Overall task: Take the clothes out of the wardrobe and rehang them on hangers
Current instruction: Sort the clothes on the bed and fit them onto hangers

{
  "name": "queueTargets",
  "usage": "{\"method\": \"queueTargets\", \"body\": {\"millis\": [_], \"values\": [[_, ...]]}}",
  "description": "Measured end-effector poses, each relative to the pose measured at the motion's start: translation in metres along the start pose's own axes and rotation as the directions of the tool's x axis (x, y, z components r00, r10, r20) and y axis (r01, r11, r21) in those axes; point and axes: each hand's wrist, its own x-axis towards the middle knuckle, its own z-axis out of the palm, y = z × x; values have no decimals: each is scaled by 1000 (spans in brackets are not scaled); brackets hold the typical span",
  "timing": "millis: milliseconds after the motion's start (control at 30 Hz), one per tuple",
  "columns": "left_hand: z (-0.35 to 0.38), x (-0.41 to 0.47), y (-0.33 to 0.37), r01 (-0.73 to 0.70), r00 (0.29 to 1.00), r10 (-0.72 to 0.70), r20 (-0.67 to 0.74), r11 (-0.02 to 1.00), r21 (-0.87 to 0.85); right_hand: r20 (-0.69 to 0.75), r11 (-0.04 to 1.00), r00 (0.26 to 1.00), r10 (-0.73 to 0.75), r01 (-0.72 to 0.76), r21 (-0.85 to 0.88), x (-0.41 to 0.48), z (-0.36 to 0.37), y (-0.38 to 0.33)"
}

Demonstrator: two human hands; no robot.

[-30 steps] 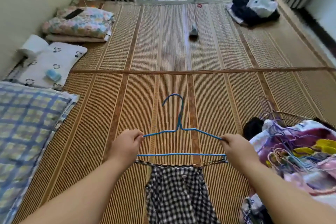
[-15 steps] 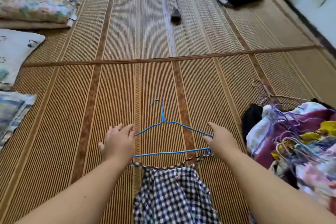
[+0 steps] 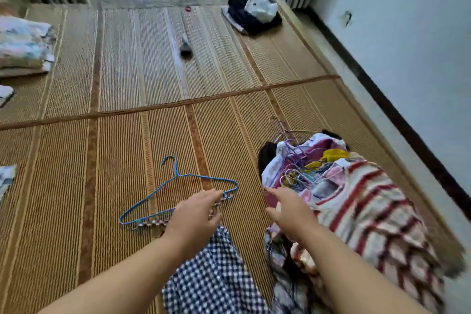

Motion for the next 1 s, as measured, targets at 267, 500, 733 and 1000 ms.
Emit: {"method": "queueTargets", "body": {"millis": [267, 500, 733, 1000], "values": [[34, -4, 129, -121, 992, 114, 62, 983, 141, -84, 995, 991, 102, -101, 16, -65, -79, 109], [109, 36, 206, 27, 990, -51, 132, 984, 178, 43, 995, 995, 88, -86, -39, -44, -134, 227], [196, 68, 227, 309, 930, -315, 191, 949, 62, 119, 960, 988, -97, 124, -250, 32, -163, 298], [231, 94, 212, 447, 874, -455, 173, 891, 85, 136, 875, 976, -171, 214, -434, 124, -155, 308]]}}
